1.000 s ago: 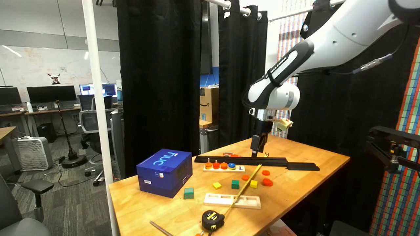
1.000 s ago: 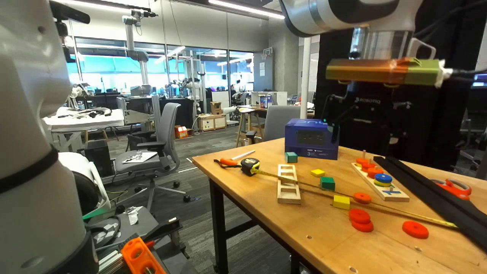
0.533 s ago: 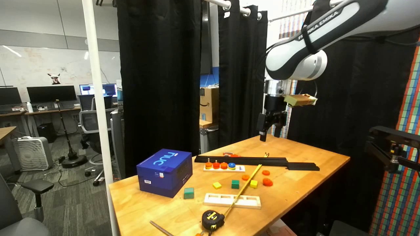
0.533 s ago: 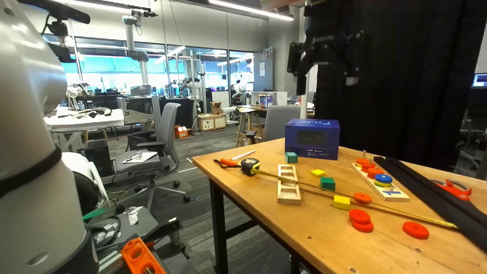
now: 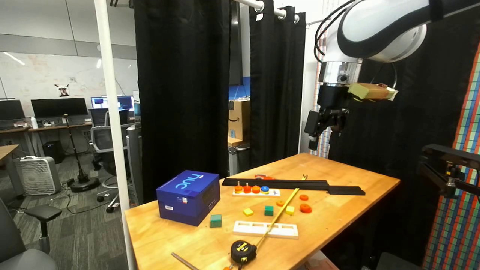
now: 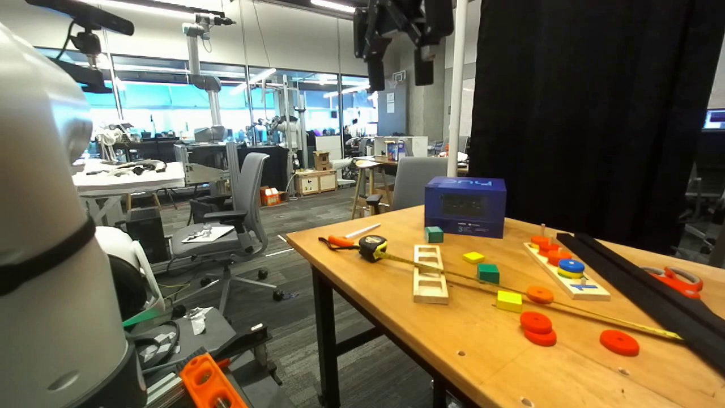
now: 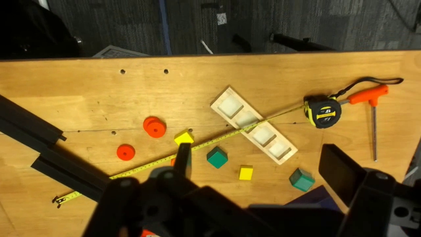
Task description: Detach an orange disc from the wooden rack and put it on the table
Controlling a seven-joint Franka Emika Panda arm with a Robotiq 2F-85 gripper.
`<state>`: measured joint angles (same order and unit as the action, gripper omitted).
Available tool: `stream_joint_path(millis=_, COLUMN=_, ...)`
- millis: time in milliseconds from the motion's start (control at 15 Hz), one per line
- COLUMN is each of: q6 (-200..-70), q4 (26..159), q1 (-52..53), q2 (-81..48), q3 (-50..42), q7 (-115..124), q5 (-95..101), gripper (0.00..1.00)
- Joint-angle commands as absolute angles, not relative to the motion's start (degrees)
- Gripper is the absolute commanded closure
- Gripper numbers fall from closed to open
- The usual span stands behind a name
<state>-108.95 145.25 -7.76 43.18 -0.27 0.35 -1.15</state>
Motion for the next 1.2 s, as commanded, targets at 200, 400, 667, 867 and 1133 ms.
stream_joint_path(millis=200, q6=-98.66, q4=146.34, q1=-3.20, q2=49.91, q3=-1.32, q7=0.02, q5=-1.85, gripper=0.00)
stream_joint_path(millis=400, q6=-95.89, q4=146.28, q1=-3.25, q2=50.33, q3=-1.06, q7=1.13, q5=-1.78, gripper=0.00)
stream_joint_path(millis=667, q6=-96.66, q4=146.03, q1=-3.34, q2=48.92, q3=-1.09, q7=0.58, q5=-1.03, gripper=0.00)
stream_joint_path(millis=867, q6=-96.56, q4=146.07, q1=-3.34, q2=48.92, q3=-1.09, q7=0.59, q5=-1.04, gripper=0.00)
stream_joint_path(millis=1133, q6=-96.37, q4=146.07, q1=-3.34, q2=48.92, q3=-1.09, q7=0.59, q5=-1.04, gripper=0.00)
